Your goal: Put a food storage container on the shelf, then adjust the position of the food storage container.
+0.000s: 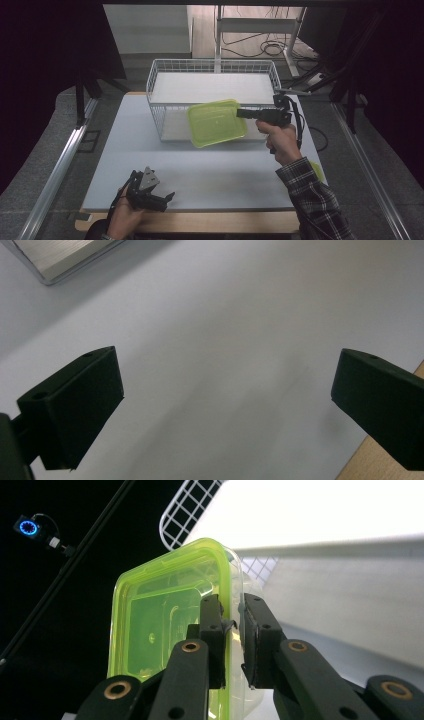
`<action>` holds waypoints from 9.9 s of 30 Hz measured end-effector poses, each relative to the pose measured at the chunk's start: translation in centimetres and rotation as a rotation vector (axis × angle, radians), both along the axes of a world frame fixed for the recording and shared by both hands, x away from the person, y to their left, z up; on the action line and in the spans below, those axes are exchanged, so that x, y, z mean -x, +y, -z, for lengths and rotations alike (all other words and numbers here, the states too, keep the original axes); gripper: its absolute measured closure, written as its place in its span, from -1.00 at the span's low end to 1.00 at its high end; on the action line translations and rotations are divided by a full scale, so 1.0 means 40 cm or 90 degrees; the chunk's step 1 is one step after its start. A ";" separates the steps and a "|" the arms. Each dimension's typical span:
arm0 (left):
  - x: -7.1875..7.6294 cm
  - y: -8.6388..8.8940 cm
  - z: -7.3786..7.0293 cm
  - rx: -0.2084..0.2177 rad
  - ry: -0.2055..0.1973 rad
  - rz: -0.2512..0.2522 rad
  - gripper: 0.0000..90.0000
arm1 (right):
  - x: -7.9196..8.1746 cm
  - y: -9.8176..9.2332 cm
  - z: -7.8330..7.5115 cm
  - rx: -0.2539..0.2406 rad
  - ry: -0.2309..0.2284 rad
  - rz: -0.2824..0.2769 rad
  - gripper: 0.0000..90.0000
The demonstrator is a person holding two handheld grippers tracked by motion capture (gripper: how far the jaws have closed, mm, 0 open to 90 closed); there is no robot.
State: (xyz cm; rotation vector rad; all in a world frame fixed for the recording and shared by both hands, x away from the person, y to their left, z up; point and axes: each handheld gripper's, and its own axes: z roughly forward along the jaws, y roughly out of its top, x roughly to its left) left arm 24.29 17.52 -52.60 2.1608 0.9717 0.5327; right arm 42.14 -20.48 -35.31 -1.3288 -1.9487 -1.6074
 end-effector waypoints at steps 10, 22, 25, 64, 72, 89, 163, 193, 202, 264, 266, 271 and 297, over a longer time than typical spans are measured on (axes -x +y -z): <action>-0.002 0.011 -0.004 0.028 0.003 -0.013 -1.00 | -0.048 0.003 -0.060 0.019 -0.028 0.051 0.78; -0.002 0.008 -0.002 0.024 0.005 -0.010 -1.00 | -0.104 0.027 -0.110 0.032 -0.065 0.126 0.78; -0.001 0.007 -0.002 0.023 0.005 -0.009 -1.00 | -0.120 0.036 -0.118 0.046 -0.068 0.139 0.78; -0.002 0.005 0.000 0.004 0.010 0.002 -1.00 | -0.224 0.087 -0.078 0.194 -0.117 0.202 0.34; -0.001 0.011 -0.002 0.023 0.012 -0.005 -1.00 | -0.210 0.092 -0.098 0.221 -0.164 0.201 0.05; -0.008 0.024 -0.001 0.104 0.046 -0.014 -1.00 | -0.123 0.063 -0.101 0.216 -0.218 0.126 -0.52; 0.003 0.008 -0.010 0.029 0.007 -0.010 -1.00 | 0.238 -0.046 0.176 0.358 -0.303 0.023 -0.87; 0.003 -0.002 -0.005 0.013 0.015 0.007 -1.00 | 0.295 -0.069 0.290 0.396 -0.273 0.026 -0.93; 0.003 -0.001 -0.007 0.012 0.014 0.005 -1.00 | 0.279 -0.128 0.264 0.420 -0.257 0.082 -0.99; 0.005 -0.011 -0.003 -0.019 0.013 0.009 -0.98 | 0.293 -0.348 0.302 0.475 -0.087 0.233 0.98; 0.005 -0.011 -0.004 -0.020 0.013 0.010 -0.98 | 0.295 -0.326 0.304 0.467 -0.087 0.216 0.98; 0.006 -0.011 -0.003 -0.021 0.014 0.010 -0.98 | 0.304 -0.304 0.300 0.466 -0.104 0.200 0.94; 0.004 -0.017 0.001 -0.032 0.019 0.018 -0.98 | 0.307 -0.222 0.375 0.395 -0.056 0.082 0.96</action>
